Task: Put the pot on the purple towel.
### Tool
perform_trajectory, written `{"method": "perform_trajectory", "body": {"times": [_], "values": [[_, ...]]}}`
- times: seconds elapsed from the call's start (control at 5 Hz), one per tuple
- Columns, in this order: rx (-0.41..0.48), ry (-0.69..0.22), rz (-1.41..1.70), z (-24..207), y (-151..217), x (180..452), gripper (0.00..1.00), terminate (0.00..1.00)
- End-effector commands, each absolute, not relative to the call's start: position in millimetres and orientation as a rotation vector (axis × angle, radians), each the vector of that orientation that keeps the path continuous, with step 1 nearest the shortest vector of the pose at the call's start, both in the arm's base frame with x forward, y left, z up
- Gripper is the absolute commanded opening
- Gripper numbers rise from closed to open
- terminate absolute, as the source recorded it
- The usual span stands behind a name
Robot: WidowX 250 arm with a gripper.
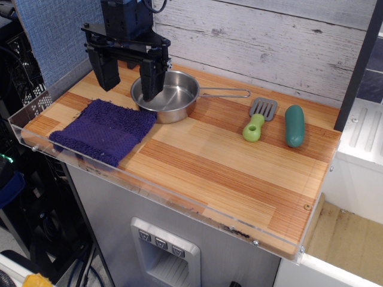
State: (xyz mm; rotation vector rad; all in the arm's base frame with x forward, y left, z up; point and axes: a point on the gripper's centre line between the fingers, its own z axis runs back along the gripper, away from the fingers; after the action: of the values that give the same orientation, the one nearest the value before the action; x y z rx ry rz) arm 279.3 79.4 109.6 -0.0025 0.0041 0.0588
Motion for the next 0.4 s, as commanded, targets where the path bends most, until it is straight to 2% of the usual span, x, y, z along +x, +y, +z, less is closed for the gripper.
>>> {"method": "perform_trajectory", "body": {"times": [0.0,0.2], "values": [[-0.003,0.004,0.059,110,79,279,1.0,0.0],[-0.022,0.022,0.113,104,92,311,1.0,0.0]]}}
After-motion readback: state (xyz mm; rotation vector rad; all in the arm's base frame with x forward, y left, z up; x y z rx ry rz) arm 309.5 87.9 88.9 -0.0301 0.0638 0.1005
